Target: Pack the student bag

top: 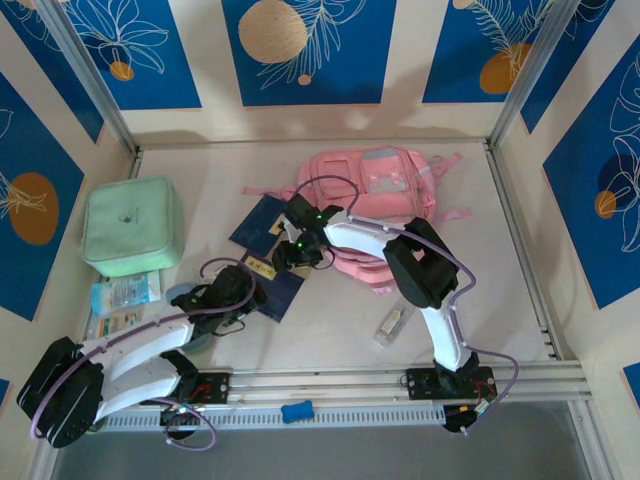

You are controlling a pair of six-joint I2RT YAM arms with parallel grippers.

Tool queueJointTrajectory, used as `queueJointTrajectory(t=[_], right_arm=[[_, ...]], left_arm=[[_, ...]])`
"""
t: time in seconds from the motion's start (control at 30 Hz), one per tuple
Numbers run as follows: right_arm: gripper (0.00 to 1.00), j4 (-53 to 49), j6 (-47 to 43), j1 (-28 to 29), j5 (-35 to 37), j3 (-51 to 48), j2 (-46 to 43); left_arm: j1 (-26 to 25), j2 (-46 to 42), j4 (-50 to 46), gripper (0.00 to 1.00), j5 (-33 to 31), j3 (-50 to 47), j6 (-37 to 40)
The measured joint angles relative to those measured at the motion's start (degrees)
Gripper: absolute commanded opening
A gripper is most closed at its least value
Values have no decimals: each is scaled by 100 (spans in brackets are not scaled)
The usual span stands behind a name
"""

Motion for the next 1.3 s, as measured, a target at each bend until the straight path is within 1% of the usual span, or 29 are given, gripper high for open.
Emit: queueJointTrajectory(t=[0.1,0.27,0.4,0.57,0.7,0.9,1.07,1.3], right_arm=[[50,-26,-83,-13,-155,83,142],[50,-118,-175,42,-398,79,168],[49,-149,-129,313,-566,-87,70],[50,-286,31,706,-660,-417,-310],[50,-308,129,579,-728,-372,-341],[50,-317,129,337,-682,131,81],[50,-354,129,369,-693,420,448],[50,-345,153,511,-800,468,448]], left_arm=[[127,2,48,66,7,-61,-20],[256,-68,151,65,59,-168,-98],[323,-229,66,65,63,-212,-114],[442,-442,-61,62,-17,-345,-168],[446,-623,-179,61,-87,-398,-260],[446,-654,-262,61,-125,-398,-260],[446,-610,-247,60,-125,-398,-260],[450,-595,-216,58,-116,-400,-240]])
